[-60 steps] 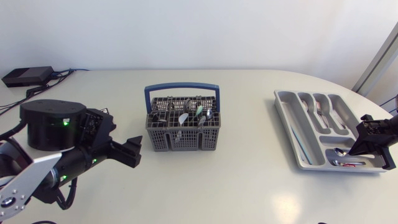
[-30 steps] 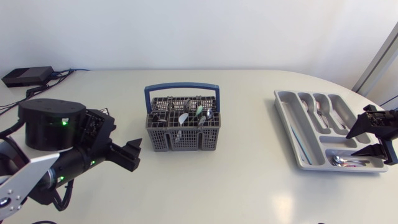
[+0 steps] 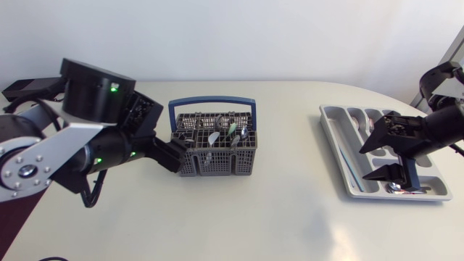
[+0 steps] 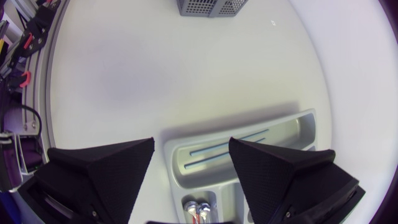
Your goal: Transfer all utensils from the basket to the drawer tray.
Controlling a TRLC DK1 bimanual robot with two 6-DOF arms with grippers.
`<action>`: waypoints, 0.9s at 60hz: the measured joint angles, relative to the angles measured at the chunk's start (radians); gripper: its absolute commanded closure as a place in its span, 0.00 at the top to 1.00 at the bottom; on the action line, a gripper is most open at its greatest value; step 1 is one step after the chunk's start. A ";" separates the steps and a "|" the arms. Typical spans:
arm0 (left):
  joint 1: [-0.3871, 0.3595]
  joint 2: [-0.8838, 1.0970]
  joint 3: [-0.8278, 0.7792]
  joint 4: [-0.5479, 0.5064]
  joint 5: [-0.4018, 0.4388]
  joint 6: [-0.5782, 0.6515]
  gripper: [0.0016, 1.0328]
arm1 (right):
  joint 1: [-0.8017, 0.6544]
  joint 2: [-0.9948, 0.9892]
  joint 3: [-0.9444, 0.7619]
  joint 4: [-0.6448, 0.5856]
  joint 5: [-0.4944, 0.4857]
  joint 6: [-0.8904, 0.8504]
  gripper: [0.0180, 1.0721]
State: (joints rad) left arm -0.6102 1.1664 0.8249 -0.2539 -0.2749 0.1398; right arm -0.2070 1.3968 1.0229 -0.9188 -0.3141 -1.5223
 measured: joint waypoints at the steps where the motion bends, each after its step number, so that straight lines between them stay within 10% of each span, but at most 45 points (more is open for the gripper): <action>1: -0.003 0.011 0.011 -0.007 -0.001 0.001 0.92 | 0.014 -0.005 -0.005 0.000 0.000 0.017 0.83; 30: -0.067 0.294 0.343 -0.295 -0.015 0.018 0.89 | 0.385 -0.050 -0.058 0.018 0.016 0.417 0.83; 54: -0.097 0.389 0.427 -0.287 -0.014 0.023 0.79 | 0.618 -0.048 -0.078 0.119 0.057 0.616 0.83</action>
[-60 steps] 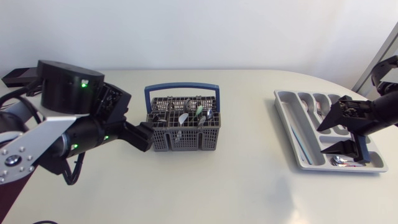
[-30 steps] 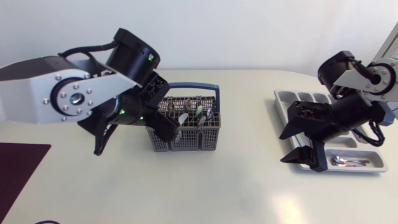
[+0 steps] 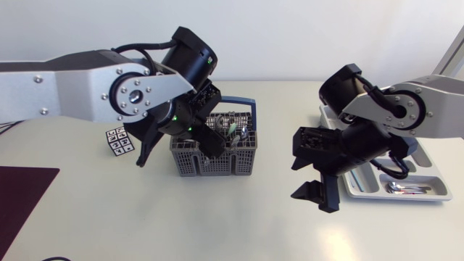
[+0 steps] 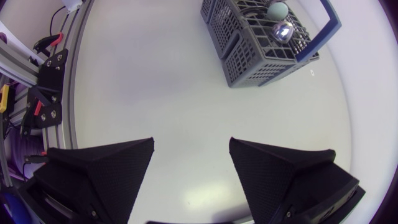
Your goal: Transfer all utensils from the basket to the drawer tray.
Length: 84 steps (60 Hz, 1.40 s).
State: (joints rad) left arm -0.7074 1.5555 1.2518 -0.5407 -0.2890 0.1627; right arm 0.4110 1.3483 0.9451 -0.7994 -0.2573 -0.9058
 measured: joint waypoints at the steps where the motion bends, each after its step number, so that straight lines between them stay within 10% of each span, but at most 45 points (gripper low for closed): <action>1: 0.000 0.002 0.001 0.003 0.000 0.002 0.78 | 0.007 0.000 0.000 0.005 0.000 0.008 0.83; 59: 0.044 0.145 0.032 0.106 0.075 0.048 0.06 | 0.086 0.027 -0.084 0.116 0.022 0.069 0.83; 84: 0.044 0.079 -0.083 0.233 0.077 0.047 0.03 | 0.118 0.024 -0.095 0.119 0.045 0.075 0.83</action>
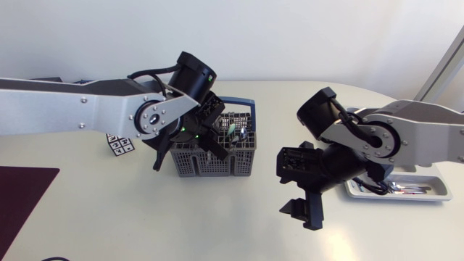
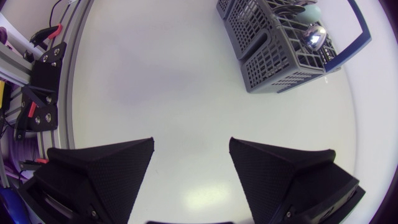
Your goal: Transfer all utensils from the basket to the drawer tray.
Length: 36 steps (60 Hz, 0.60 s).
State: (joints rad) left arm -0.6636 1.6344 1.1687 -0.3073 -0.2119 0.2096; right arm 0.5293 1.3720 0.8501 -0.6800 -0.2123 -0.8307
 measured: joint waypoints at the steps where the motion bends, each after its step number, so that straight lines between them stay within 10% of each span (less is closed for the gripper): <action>1: 0.000 -0.008 -0.006 0.001 0.000 0.000 0.03 | 0.002 -0.001 0.000 0.000 0.001 0.001 0.83; 36: -0.002 -0.177 -0.042 0.014 0.002 -0.003 0.04 | 0.059 -0.064 0.000 0.004 0.043 0.055 0.83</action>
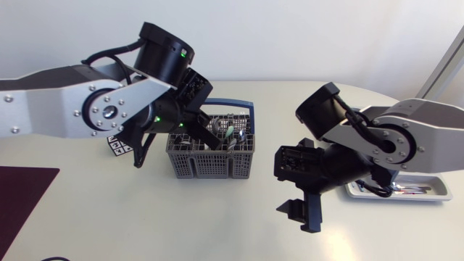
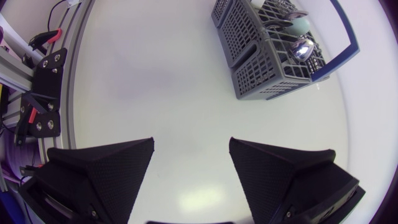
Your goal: Transfer all utensils from the basket to the drawer tray.
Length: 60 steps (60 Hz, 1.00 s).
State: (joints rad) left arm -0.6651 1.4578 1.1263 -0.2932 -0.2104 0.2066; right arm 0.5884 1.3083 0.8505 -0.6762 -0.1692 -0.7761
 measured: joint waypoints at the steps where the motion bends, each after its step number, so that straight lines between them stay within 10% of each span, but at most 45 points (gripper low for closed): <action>1: 0.000 -0.006 0.000 -0.001 0.000 0.000 0.04 | 0.000 -0.002 0.000 0.002 0.002 0.003 0.83; 20: -0.008 -0.129 0.000 -0.018 0.012 -0.038 0.03 | 0.016 -0.075 0.002 0.098 0.018 0.084 0.83; 60: 0.103 -0.147 0.048 -0.075 0.431 -0.294 0.03 | 0.072 -0.085 0.106 0.376 0.016 0.334 0.74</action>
State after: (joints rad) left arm -0.5625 1.3109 1.1744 -0.3683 0.2211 -0.0872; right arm 0.6605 1.2232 0.9566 -0.3000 -0.1532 -0.4423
